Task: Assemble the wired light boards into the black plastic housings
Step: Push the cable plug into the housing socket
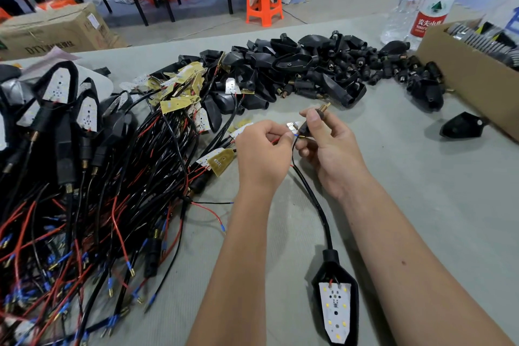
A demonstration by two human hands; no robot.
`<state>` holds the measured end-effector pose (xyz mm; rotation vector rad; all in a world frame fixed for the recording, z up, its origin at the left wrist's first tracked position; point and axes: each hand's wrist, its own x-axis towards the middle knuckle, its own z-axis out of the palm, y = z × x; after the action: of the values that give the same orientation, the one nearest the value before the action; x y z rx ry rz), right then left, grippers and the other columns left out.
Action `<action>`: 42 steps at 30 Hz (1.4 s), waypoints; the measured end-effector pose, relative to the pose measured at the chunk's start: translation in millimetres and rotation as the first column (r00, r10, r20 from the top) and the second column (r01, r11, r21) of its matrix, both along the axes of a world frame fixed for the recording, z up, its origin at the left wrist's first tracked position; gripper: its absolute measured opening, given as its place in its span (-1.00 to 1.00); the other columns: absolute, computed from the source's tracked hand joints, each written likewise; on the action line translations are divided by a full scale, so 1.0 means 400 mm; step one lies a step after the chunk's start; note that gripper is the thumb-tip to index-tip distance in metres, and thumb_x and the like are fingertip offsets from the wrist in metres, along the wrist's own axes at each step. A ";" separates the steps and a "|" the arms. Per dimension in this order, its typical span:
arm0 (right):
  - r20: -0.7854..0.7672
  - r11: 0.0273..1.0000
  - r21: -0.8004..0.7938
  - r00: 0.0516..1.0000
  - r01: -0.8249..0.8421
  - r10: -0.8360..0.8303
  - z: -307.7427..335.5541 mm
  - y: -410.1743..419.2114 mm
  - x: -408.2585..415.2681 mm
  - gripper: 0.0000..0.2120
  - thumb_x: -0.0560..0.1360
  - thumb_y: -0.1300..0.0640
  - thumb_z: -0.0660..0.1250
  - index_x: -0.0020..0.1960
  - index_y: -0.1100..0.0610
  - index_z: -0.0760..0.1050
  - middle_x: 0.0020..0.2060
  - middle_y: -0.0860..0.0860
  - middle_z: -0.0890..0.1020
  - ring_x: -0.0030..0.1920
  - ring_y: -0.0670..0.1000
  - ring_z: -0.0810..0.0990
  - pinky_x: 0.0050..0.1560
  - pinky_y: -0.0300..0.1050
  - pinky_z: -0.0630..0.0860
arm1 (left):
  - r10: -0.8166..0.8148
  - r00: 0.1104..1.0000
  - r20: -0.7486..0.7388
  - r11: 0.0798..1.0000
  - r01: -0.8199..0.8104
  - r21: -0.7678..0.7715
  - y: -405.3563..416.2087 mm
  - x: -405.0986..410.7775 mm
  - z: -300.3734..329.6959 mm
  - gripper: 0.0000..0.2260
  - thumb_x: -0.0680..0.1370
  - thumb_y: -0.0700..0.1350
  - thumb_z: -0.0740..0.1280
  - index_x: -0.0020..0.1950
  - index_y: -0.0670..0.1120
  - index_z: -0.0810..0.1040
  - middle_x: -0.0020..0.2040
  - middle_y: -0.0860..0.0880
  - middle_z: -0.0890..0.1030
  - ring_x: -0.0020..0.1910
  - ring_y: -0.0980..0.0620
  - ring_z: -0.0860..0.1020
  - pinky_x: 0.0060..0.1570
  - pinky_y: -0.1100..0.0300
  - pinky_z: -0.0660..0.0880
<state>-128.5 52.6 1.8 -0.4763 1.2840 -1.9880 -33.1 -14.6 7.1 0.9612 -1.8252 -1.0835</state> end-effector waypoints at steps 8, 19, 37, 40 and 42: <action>0.065 0.999 -0.050 0.998 0.006 -0.003 -0.007 0.000 -0.007 -0.84 0.64 0.06 0.36 0.13 0.13 0.60 -0.28 -0.03 0.66 -0.37 -0.08 0.61 -0.39 -0.30 0.52 | 0.054 0.992 -0.115 0.917 -0.004 0.399 0.014 -0.016 0.001 -0.91 0.56 -0.22 0.41 -0.15 -0.12 0.65 -0.35 0.01 0.56 -0.37 0.08 0.46 -0.21 0.15 0.44; 0.080 0.998 -0.067 0.997 0.000 0.005 -0.007 0.002 -0.007 -0.83 0.63 0.07 0.37 0.12 0.15 0.60 -0.31 -0.01 0.67 -0.33 -0.05 0.66 -0.29 -0.28 0.60 | 0.099 0.973 -0.208 0.868 0.017 0.496 0.033 -0.024 0.011 -0.83 0.57 -0.26 0.36 -0.20 -0.11 0.61 -0.37 -0.03 0.57 -0.45 0.12 0.42 -0.34 0.23 0.41; 0.032 0.998 -0.063 0.999 -0.005 0.007 -0.012 0.002 -0.010 -0.88 0.63 0.19 0.38 0.14 0.13 0.65 -0.24 0.02 0.63 -0.33 -0.08 0.58 -0.30 -0.27 0.53 | 0.030 0.957 -0.288 0.902 0.099 0.421 0.023 0.003 0.009 -0.89 0.52 -0.34 0.47 -0.06 -0.15 0.68 -0.26 -0.08 0.68 -0.41 0.19 0.53 -0.32 0.35 0.47; 0.033 0.998 -0.058 0.999 -0.008 0.010 -0.011 0.004 -0.011 -0.86 0.63 0.19 0.38 0.16 0.14 0.65 -0.24 0.03 0.60 -0.33 -0.08 0.54 -0.32 -0.28 0.50 | 0.039 0.949 -0.312 0.888 0.110 0.446 0.023 0.004 0.011 -0.94 0.51 -0.35 0.48 -0.09 -0.22 0.67 -0.31 -0.08 0.64 -0.39 0.11 0.52 -0.31 0.31 0.47; 0.050 0.998 -0.061 0.999 0.015 -0.012 -0.011 0.003 -0.010 -0.86 0.63 0.19 0.38 0.16 0.13 0.65 -0.26 0.01 0.59 -0.35 -0.09 0.53 -0.33 -0.30 0.49 | -0.006 0.950 -0.313 0.872 0.158 0.463 0.022 0.008 0.013 -0.91 0.52 -0.38 0.45 -0.06 -0.21 0.68 -0.28 -0.11 0.66 -0.32 0.05 0.55 -0.23 0.24 0.52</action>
<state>-132.6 53.9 -2.5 -0.4456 1.2019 -2.0426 -29.8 -5.8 12.2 0.9332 -1.3756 -1.6963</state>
